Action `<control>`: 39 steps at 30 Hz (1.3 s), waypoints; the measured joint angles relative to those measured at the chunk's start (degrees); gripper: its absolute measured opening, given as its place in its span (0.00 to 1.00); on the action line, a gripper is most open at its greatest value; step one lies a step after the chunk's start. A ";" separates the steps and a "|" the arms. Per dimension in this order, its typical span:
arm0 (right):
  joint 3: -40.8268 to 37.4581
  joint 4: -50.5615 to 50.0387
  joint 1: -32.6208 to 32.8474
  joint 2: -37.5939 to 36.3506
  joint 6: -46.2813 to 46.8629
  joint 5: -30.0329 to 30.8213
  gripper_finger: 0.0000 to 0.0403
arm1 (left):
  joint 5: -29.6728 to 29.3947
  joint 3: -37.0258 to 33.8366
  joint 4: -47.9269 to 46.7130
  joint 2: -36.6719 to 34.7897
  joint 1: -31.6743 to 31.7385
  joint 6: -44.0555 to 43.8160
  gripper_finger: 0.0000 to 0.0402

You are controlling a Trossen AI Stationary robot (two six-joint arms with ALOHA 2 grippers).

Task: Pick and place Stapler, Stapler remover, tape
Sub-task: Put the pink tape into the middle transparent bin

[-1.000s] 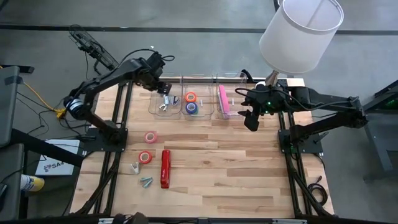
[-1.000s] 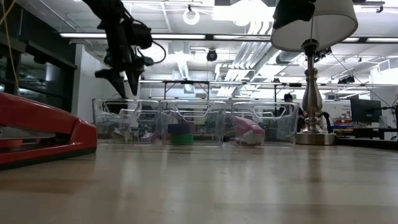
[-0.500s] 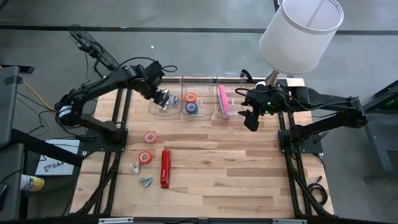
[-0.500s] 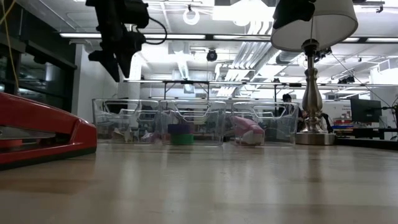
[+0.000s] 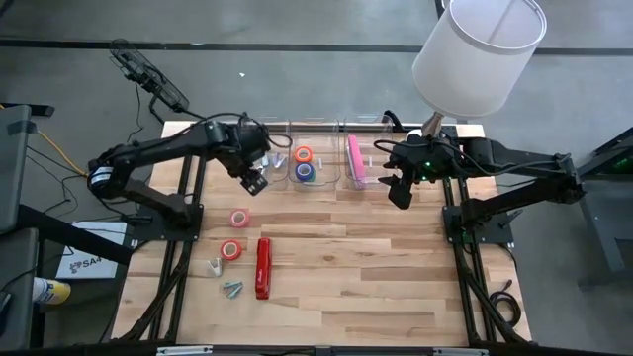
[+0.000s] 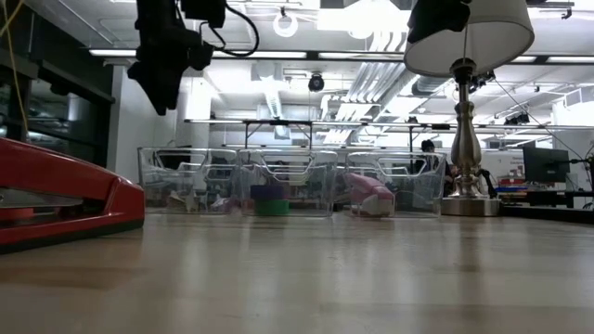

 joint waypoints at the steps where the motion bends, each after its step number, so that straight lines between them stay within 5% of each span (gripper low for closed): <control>1: 0.00 0.00 0.00 0.01 -0.03 0.00 0.47 | 0.00 -0.31 0.01 0.00 -0.84 -0.52 0.48; 27: 0.00 0.00 0.00 0.02 0.04 0.02 0.47 | 0.28 -16.25 7.03 -0.02 -19.28 -16.70 0.48; 39: 0.00 0.55 0.00 0.02 0.08 0.04 0.47 | 2.25 -23.85 14.09 0.00 -21.71 -23.75 0.48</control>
